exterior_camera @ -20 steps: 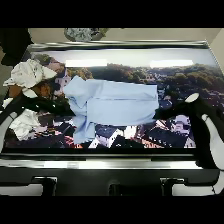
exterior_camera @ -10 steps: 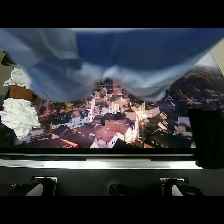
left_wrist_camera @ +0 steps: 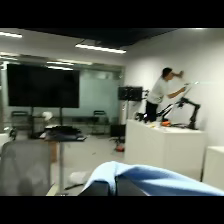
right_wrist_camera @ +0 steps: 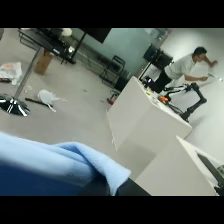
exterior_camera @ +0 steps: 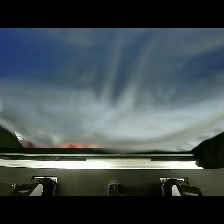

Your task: Fold the shirts.

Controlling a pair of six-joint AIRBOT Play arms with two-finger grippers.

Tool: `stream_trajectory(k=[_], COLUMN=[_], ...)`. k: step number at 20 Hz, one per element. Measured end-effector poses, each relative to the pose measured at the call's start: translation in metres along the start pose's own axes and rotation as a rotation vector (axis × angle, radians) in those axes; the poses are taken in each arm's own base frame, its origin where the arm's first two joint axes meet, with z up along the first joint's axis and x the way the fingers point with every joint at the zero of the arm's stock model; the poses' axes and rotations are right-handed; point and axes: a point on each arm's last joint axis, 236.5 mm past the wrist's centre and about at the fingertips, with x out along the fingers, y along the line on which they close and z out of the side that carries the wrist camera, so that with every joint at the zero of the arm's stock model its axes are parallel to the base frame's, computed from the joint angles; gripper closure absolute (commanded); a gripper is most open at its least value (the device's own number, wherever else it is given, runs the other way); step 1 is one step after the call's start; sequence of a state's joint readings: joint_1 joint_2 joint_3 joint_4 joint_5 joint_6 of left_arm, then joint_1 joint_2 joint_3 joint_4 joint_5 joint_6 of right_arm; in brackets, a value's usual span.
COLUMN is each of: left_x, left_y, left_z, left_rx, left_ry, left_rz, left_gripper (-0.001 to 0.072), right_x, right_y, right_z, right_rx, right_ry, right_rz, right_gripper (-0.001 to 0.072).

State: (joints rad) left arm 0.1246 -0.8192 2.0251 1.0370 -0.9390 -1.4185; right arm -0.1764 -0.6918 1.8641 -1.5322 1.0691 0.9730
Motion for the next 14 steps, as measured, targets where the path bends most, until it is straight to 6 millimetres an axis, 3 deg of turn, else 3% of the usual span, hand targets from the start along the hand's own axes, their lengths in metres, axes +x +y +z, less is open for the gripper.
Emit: stream_trajectory(k=[3, 5, 8, 11, 13, 14], left_x=[0.025, 0.052, 0.083, 0.077, 0.069, 0.067], left_y=[0.032, 0.059, 0.104, 0.135, 0.145, 0.148], left_z=[-0.044, -0.106, -0.262, -0.430, -0.515, -0.547], left_rx=[0.000, -0.042, -0.161, -0.303, -0.378, -0.406], left_ry=[0.141, 0.317, 0.701, 1.049, 1.193, 1.239], left_rz=[0.072, 0.107, 0.156, 0.200, 0.214, 0.213], left_gripper=[0.0677, 0.0677, 0.0677, 0.0676, 0.0676, 0.0675], right_x=[0.049, 0.097, 0.158, 0.185, 0.200, 0.210], right_y=[0.026, 0.069, 0.167, 0.255, 0.296, 0.311], right_z=[-0.042, -0.101, -0.218, -0.332, -0.381, -0.399], right_rx=[0.014, 0.035, 0.107, 0.190, 0.246, 0.273], right_ry=[0.153, 0.342, 0.665, 0.947, 1.025, 1.034], right_rz=[0.101, 0.249, 0.537, 0.741, 0.799, 0.803], right_gripper=[0.0667, 0.0667, 0.0667, 0.0667, 0.0667, 0.0667])
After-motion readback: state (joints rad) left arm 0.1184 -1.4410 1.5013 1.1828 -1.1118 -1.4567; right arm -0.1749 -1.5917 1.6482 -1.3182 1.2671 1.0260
